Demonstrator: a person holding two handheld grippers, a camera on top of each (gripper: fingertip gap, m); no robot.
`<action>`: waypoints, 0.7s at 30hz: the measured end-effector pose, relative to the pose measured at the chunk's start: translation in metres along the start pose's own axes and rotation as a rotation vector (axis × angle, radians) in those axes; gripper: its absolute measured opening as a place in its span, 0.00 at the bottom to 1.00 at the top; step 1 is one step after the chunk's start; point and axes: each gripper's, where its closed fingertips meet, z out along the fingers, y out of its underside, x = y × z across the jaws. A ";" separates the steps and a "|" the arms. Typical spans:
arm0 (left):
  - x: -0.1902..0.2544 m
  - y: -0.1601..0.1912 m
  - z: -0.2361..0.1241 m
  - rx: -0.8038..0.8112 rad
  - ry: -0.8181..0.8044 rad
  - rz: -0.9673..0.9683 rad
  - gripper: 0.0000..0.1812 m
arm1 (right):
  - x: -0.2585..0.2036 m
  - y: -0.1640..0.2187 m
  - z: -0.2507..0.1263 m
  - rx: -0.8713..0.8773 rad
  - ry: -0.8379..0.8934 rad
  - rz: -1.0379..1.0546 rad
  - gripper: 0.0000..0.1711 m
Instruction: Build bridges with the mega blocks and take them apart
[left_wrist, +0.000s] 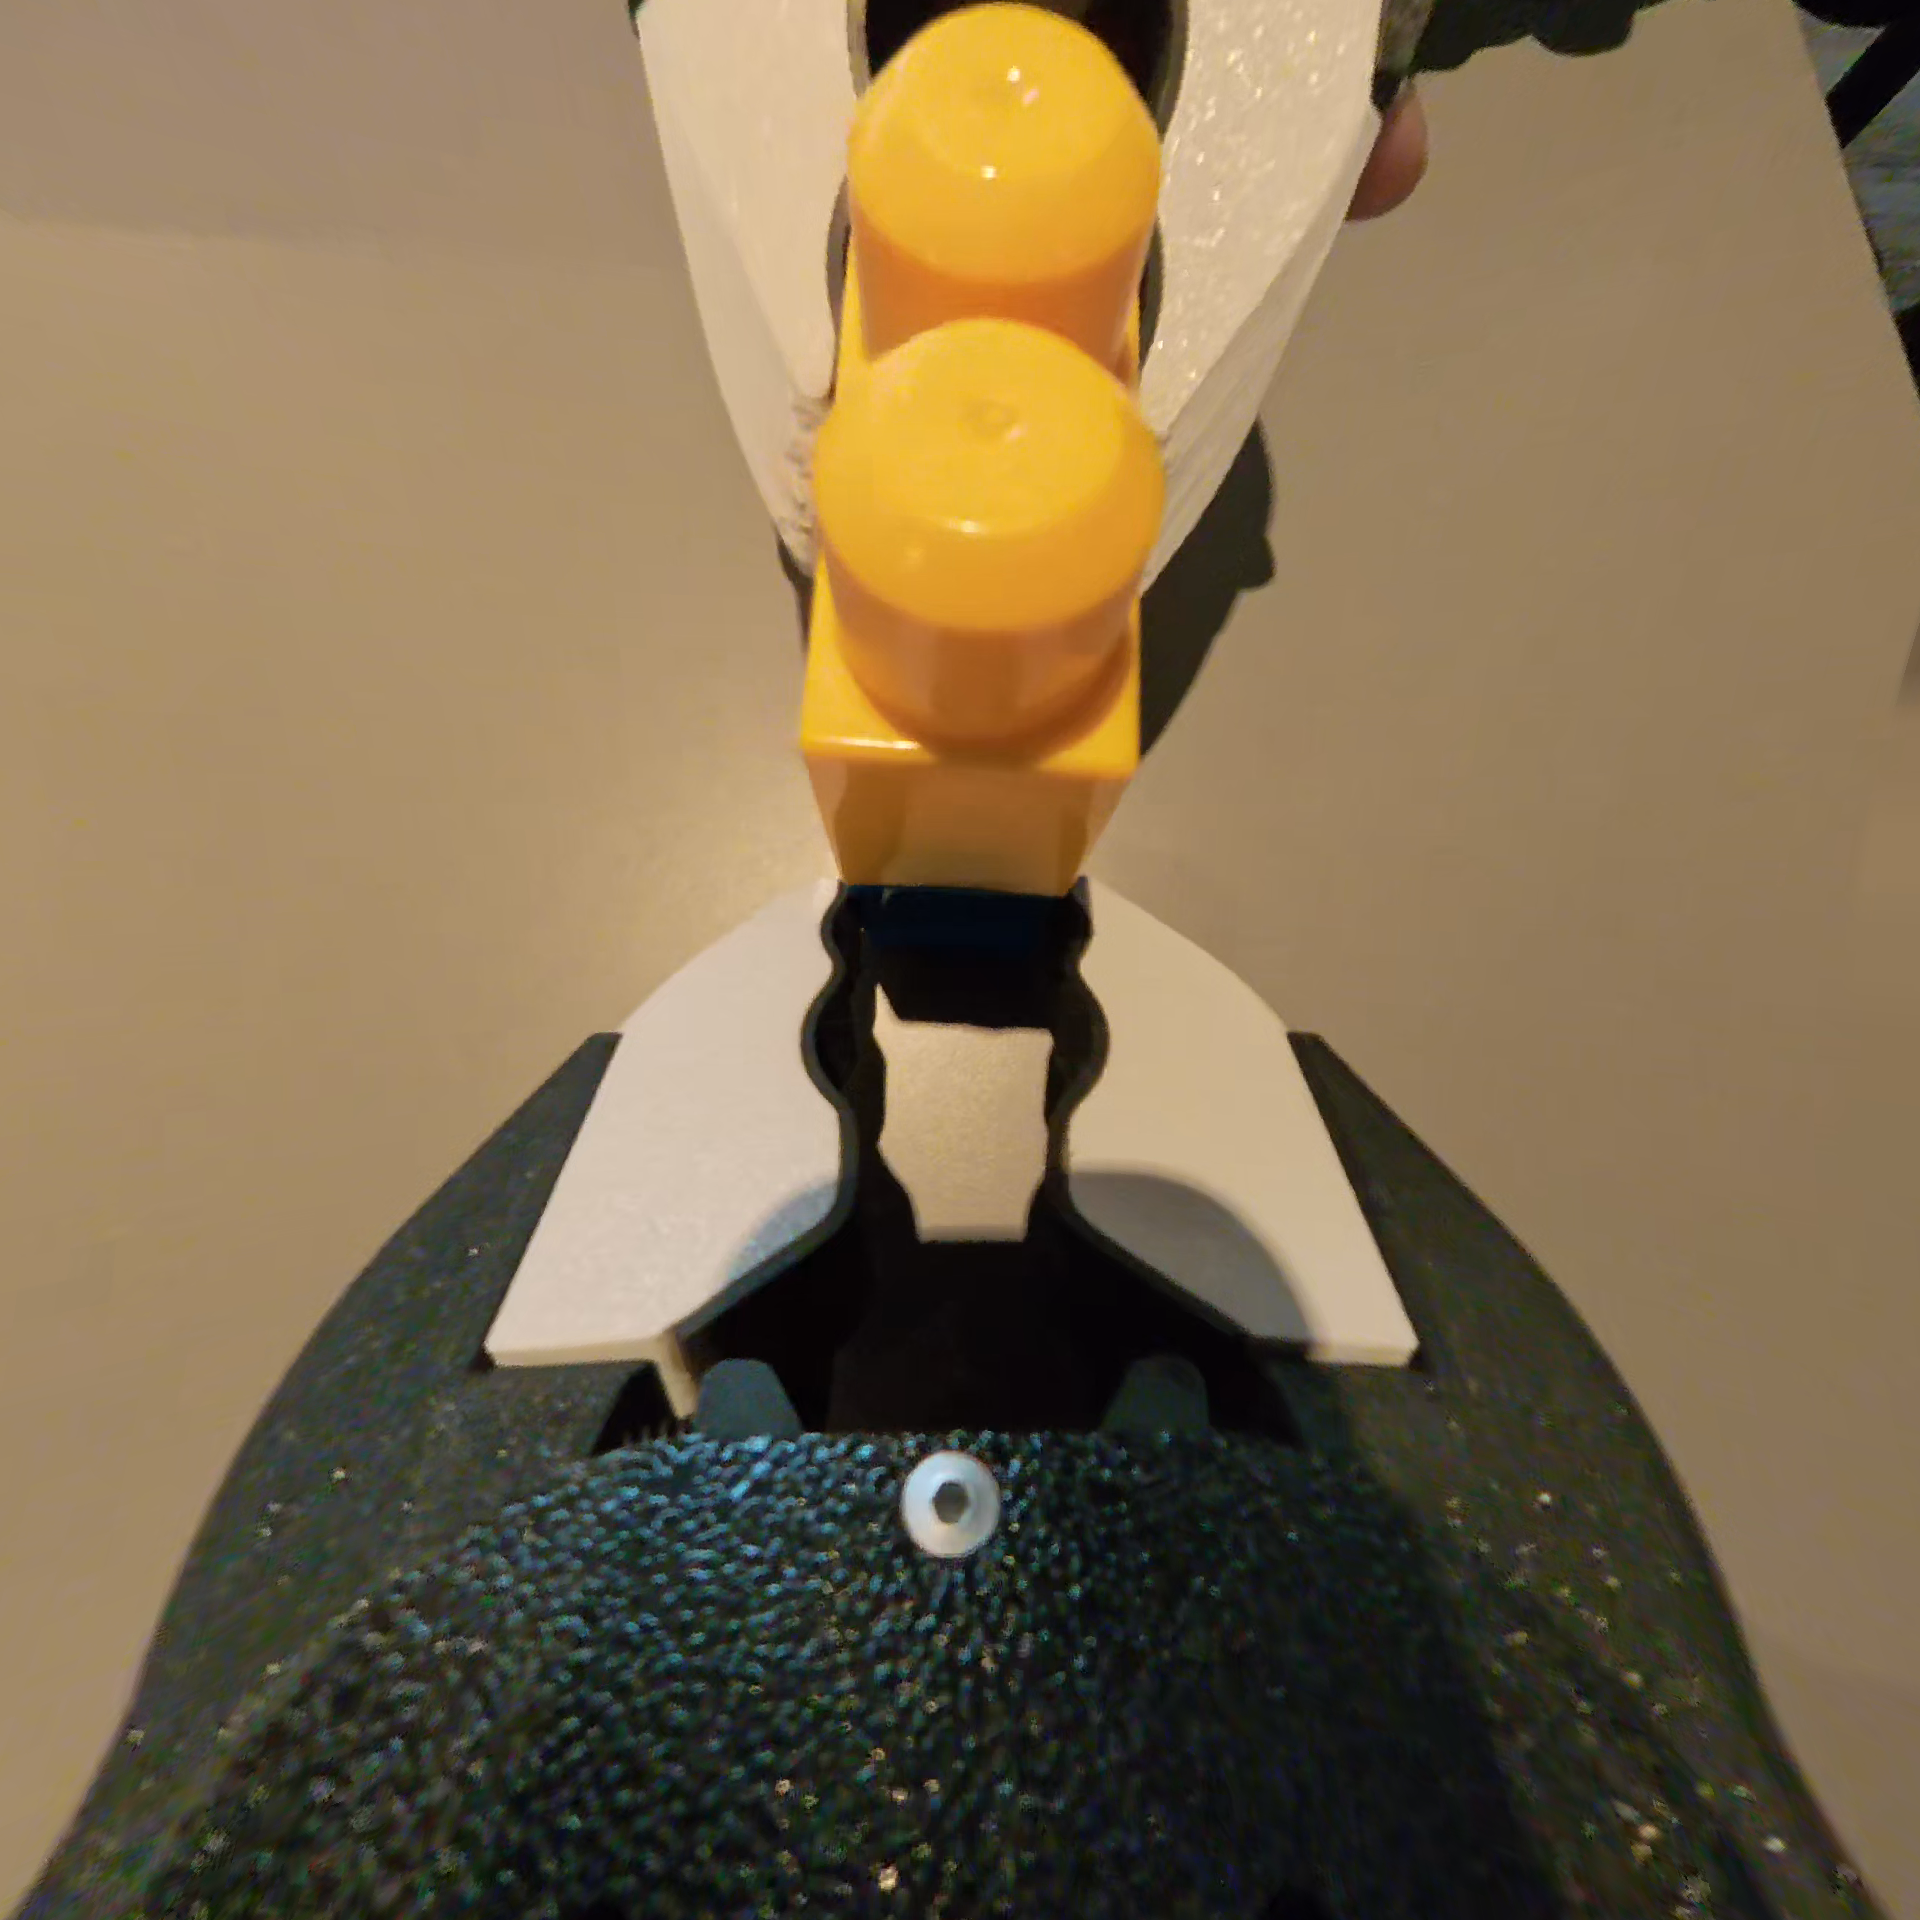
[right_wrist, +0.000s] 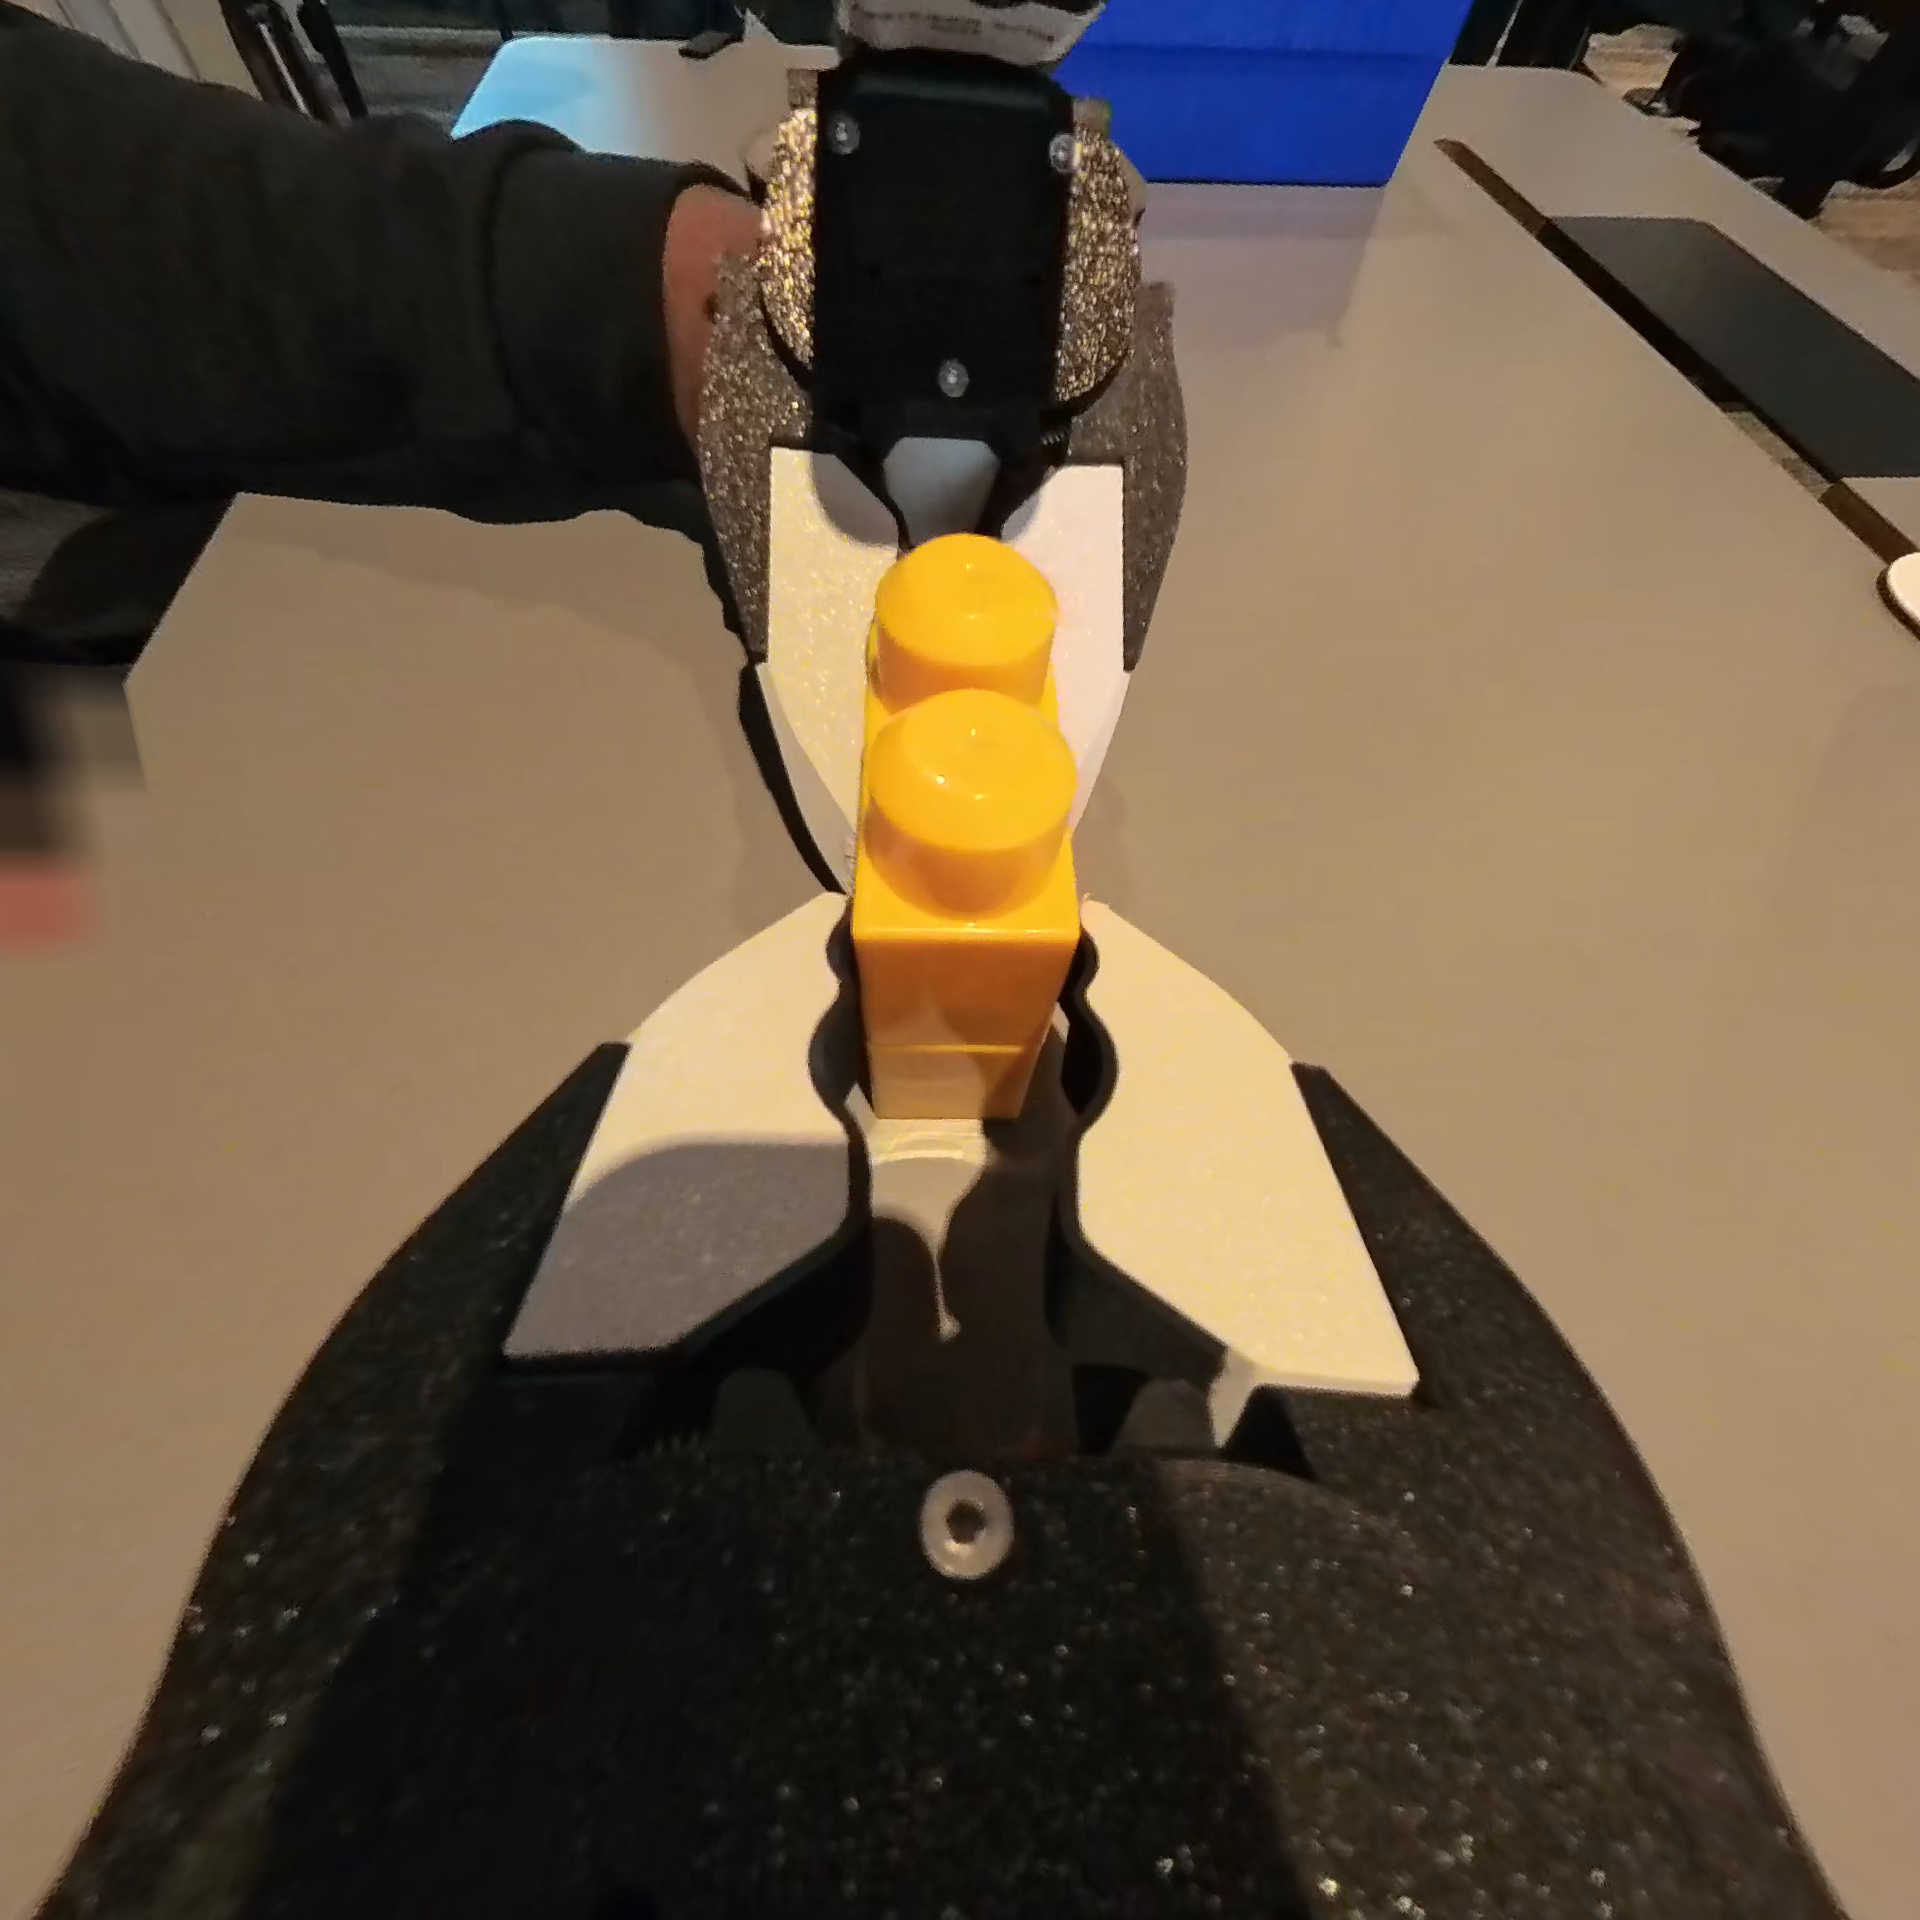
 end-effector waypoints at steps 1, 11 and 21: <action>0.001 0.000 0.000 -0.001 0.003 0.002 0.19 | 0.000 0.000 0.000 0.000 -0.004 -0.001 0.21; 0.002 0.005 0.001 -0.026 -0.022 0.026 0.20 | -0.002 0.000 0.001 -0.001 0.004 -0.019 0.21; 0.002 -0.020 -0.025 0.143 -0.073 0.130 0.24 | -0.002 0.001 0.000 -0.007 0.011 -0.025 0.22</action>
